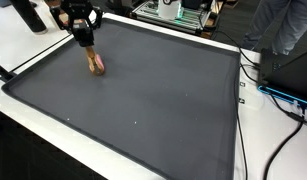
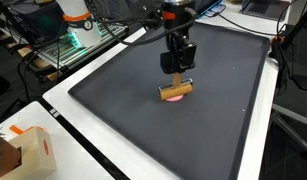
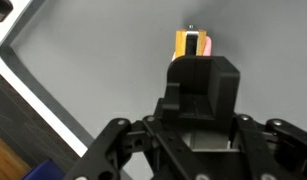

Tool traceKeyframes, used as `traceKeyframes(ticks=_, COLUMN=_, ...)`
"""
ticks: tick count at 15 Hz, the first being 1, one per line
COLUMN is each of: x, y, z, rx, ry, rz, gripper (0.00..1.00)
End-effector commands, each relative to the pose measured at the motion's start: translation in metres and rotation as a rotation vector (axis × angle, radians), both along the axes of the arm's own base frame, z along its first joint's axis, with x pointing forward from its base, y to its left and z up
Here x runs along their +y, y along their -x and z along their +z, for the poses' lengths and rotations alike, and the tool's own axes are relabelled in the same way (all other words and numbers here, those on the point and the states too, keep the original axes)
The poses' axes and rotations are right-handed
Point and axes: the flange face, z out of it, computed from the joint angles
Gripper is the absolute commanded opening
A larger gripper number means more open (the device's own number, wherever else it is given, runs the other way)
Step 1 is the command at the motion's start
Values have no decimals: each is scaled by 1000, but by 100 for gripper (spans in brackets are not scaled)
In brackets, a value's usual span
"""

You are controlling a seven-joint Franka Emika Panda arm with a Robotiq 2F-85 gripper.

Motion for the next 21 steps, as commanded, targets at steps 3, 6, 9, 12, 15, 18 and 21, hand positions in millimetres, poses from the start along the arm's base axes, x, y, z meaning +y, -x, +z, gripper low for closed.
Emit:
traceKeyframes(ticks=3, x=-4, y=6, z=-24, rx=169, ry=10, rz=4, gripper=24)
traceKeyframes(ticks=6, x=-2, y=9, z=-25, rx=243, ry=-14, rz=23, gripper=24)
traceKeyframes(ticks=9, x=0, y=12, z=-29, rx=296, ry=-1, rz=44, gripper=24)
traceKeyframes(ticks=12, x=3, y=13, z=-32, rx=319, ry=35, rz=48, gripper=24)
traceKeyframes(ticks=15, x=3, y=9, z=-28, rx=265, ry=60, rz=59, gripper=24)
traceKeyframes(ticks=18, x=4, y=4, z=-22, rx=200, ry=54, rz=66, gripper=24)
traceKeyframes(ticks=21, x=0, y=6, z=-26, rx=219, ry=104, rz=74, gripper=24)
